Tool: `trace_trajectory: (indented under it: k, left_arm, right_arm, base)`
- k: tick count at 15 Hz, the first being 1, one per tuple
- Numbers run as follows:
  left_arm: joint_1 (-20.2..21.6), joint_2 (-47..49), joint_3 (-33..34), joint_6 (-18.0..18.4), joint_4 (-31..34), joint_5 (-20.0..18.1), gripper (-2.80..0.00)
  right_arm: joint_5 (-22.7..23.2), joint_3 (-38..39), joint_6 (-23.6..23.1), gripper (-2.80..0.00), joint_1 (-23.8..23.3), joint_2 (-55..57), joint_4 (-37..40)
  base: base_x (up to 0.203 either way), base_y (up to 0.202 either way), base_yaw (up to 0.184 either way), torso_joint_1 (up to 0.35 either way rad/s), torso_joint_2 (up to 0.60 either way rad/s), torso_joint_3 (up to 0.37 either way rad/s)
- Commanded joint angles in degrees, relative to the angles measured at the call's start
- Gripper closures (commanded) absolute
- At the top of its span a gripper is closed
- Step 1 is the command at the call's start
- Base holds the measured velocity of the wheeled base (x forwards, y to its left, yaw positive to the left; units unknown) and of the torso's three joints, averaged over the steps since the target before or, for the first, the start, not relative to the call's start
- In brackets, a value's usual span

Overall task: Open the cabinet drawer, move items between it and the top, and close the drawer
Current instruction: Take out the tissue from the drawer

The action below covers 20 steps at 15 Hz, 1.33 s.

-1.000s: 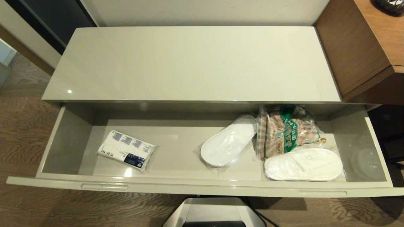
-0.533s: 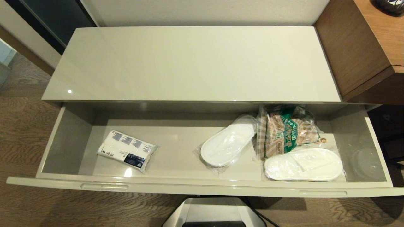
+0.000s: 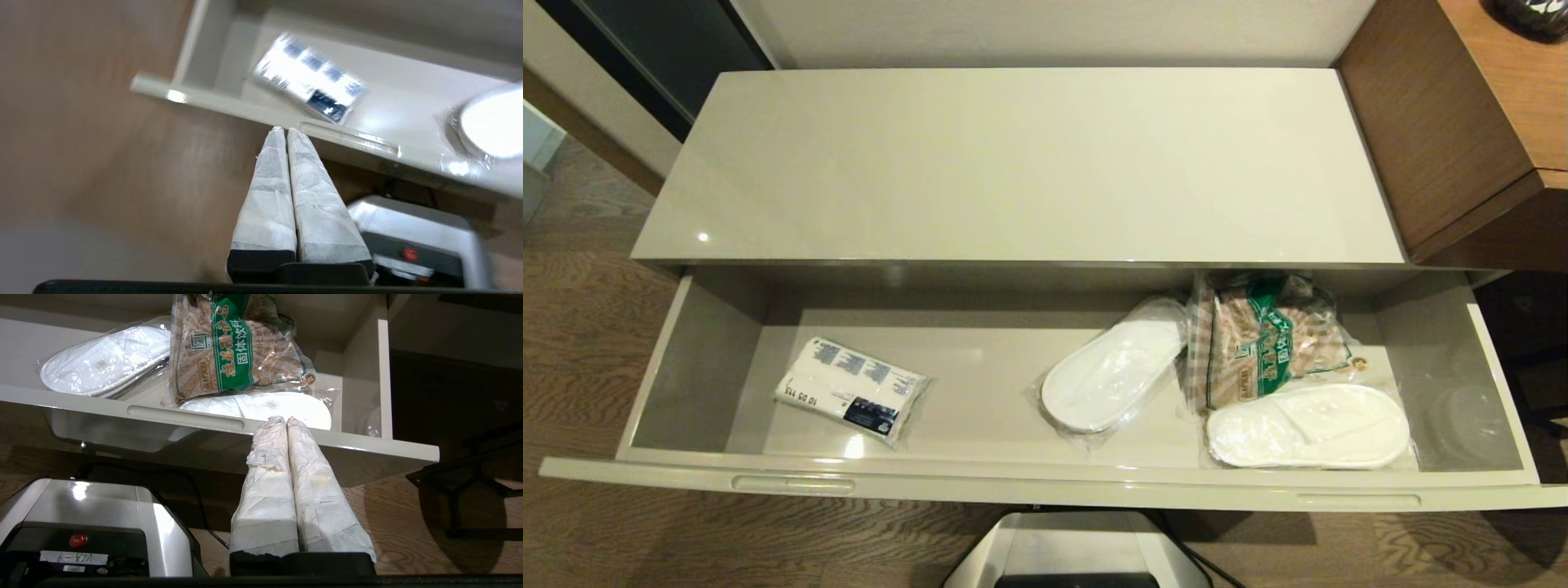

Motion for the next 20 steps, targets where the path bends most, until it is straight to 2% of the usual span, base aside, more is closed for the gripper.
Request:
trace_trajectory:
  k: [1,2,6,8,9,11,13,14,16,20]
  left_arm:
    - [0.97,14.50,-10.68,-4.91,11.98,1.82,0.00]
    - [1.14,19.45,-14.09,-7.83,15.50,1.31,0.00]
    - [0.80,48.89,-28.50,-26.28,20.83,-4.13,0.00]
    - [-0.20,59.89,-36.25,-36.56,22.84,-7.98,0.00]
    - [-0.49,64.13,-39.23,-40.27,23.34,-10.47,0.00]
    - [-0.93,72.64,-44.12,-46.13,23.96,-14.58,0.00]
    - [-1.13,77.72,-46.53,-49.28,23.17,-16.45,0.00]
    - [-1.15,78.29,-46.63,-50.13,22.68,-16.77,-2.80]
    - [-1.09,79.81,-45.16,-50.78,21.98,-17.27,-2.80]
    - [-1.09,81.56,-44.08,-50.90,16.57,-12.85,-2.80]
  right_arm:
    - [0.03,0.09,0.03,0.00,0.02,-0.62,-0.05]
    - [0.03,0.09,0.11,0.00,0.02,-0.62,-0.05]
    - [0.03,0.09,0.11,0.00,0.02,-0.62,0.03]
    - [0.03,0.09,0.11,0.00,0.02,-0.62,-0.05]
    - [0.03,0.09,0.11,0.00,0.02,-0.62,-0.05]
    - [0.03,0.09,0.11,0.00,0.02,-0.62,-0.05]
    - [0.03,0.09,0.11,0.00,0.02,-0.62,-0.05]
    - [0.03,0.09,0.11,0.00,0.02,-0.62,-0.05]
    - [0.03,0.09,0.11,0.00,0.02,-0.62,0.04]
    - [0.03,0.09,0.11,0.00,0.02,-0.62,-0.05]
  base:
    - [0.000,0.000,0.000,0.000,0.00,0.000]
    - [0.000,0.000,0.000,0.000,0.00,0.000]
    - [0.000,0.000,0.000,0.000,0.00,0.000]
    - [0.000,0.000,0.000,0.000,0.00,0.000]
    - [0.000,0.000,0.000,0.000,0.00,0.000]
    - [0.000,0.000,0.000,0.000,0.00,0.000]
    - [0.000,0.000,0.000,0.000,0.00,0.000]
    - [0.000,0.000,0.000,0.000,0.00,0.000]
    - [0.000,0.000,0.000,0.000,0.00,0.000]
    - [0.000,0.000,0.000,0.000,0.00,0.000]
